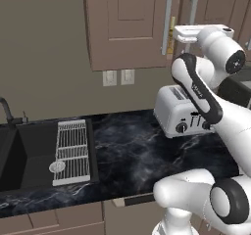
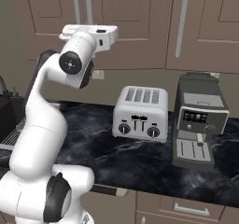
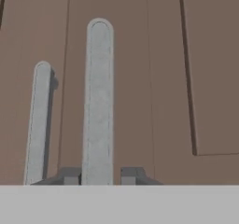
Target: Get the candle and the beer from the cabinet and move them to the dining counter.
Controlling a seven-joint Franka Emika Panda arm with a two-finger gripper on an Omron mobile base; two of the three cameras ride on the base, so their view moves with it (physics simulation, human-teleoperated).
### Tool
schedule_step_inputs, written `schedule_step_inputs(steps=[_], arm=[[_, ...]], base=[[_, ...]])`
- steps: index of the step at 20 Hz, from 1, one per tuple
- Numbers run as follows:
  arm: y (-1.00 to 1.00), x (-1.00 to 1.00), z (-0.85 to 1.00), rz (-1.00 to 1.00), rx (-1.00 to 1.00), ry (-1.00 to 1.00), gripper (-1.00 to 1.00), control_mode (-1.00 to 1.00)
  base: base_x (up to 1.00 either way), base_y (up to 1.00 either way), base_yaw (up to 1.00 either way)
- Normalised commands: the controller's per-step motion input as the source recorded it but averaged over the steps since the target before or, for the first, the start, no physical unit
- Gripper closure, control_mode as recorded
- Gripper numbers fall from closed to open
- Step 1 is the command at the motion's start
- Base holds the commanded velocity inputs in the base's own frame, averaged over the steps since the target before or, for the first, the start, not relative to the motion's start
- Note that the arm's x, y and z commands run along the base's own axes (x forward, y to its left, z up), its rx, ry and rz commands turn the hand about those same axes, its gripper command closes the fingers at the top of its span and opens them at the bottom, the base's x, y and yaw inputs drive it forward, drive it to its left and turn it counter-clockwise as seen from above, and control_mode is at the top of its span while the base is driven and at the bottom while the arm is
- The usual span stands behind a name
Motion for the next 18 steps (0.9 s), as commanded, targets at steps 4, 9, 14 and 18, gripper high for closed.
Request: schedule_step_inputs(steps=[4,9,14,18], arm=[[-0.5,-0.53,0.0,0.0,0.0,0.08,1.0,-1.0],[-0.47,-0.59,0.0,-0.01,0.0,0.07,1.0,-1.0],[-0.53,-0.68,0.0,-0.02,0.0,0.06,1.0,-1.0],[-0.61,-0.75,0.0,-0.01,0.0,0.05,1.0,-1.0]], base=[[0.0,0.0,0.0],[0.0,0.0,0.0],[0.0,0.0,0.0],[0.0,0.0,0.0]])
